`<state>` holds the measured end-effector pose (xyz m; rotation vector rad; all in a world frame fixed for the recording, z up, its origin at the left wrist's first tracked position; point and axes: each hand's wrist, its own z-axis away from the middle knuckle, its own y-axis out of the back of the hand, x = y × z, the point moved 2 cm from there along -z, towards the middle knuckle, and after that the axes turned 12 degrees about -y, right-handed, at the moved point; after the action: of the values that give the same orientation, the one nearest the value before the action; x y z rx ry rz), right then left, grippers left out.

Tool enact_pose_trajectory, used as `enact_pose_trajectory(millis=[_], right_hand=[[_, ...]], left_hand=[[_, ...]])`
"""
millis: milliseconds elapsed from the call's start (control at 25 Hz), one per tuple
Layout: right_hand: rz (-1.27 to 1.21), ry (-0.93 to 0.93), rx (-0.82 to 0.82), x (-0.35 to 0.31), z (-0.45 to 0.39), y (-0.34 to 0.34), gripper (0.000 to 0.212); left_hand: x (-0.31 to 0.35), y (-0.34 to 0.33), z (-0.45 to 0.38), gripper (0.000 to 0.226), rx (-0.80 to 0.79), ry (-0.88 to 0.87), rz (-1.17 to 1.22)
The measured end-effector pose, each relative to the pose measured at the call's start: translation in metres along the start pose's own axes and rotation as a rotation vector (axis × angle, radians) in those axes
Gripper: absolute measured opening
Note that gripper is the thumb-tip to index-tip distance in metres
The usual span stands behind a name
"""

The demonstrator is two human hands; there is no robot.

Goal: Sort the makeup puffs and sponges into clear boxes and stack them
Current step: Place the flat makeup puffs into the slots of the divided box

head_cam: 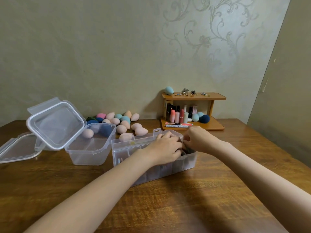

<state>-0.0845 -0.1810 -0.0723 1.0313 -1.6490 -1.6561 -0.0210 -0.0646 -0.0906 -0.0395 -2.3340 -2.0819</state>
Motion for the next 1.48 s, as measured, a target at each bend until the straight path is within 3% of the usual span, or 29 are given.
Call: enact_pose_trajectory(millis=[160, 280, 440, 680, 880, 960, 1040, 1120, 1240, 1360, 1480], right_hand=[[0.1, -0.031, -0.1, -0.006, -0.006, 0.005, 0.031], [-0.007, -0.014, -0.003, -0.026, -0.037, 0.02, 0.028], [-0.042, 0.113, -0.016, -0.103, -0.091, 0.025, 0.032], [-0.264, 0.293, -0.21, -0.241, -0.169, -0.008, 0.05], [-0.344, 0.343, -0.376, -0.296, -0.218, -0.048, 0.035], [-0.308, 0.315, -0.41, -0.307, -0.225, -0.061, 0.039], [-0.383, 0.276, -0.398, -0.308, -0.228, -0.064, 0.041], [-0.56, 0.237, -0.284, -0.296, -0.23, -0.051, 0.038], [-0.736, 0.184, -0.16, -0.25, -0.216, -0.009, 0.03], [-0.654, 0.152, -0.106, -0.188, -0.18, 0.018, 0.022], [-0.541, 0.086, -0.109, -0.138, -0.137, 0.022, 0.013]], left_hand=[[-0.005, 0.009, 0.009, 0.032, 0.069, 0.01, 0.101], [-0.031, 0.026, 0.031, 0.036, 0.161, 0.067, 0.104], [-0.092, 0.045, 0.074, 0.03, 0.28, 0.276, 0.067], [-0.176, 0.045, 0.138, 0.036, 0.236, 0.554, 0.104], [-0.209, 0.026, 0.154, 0.04, 0.072, 0.531, -0.003], [-0.213, 0.021, 0.153, 0.04, 0.05, 0.509, -0.037], [-0.213, 0.019, 0.151, 0.04, 0.038, 0.5, -0.056], [-0.211, 0.019, 0.15, 0.04, 0.04, 0.52, -0.065], [-0.199, 0.029, 0.143, 0.037, 0.149, 0.555, -0.097], [-0.167, 0.039, 0.125, 0.031, 0.272, 0.482, -0.096], [-0.132, 0.037, 0.104, 0.027, 0.265, 0.358, -0.086]])
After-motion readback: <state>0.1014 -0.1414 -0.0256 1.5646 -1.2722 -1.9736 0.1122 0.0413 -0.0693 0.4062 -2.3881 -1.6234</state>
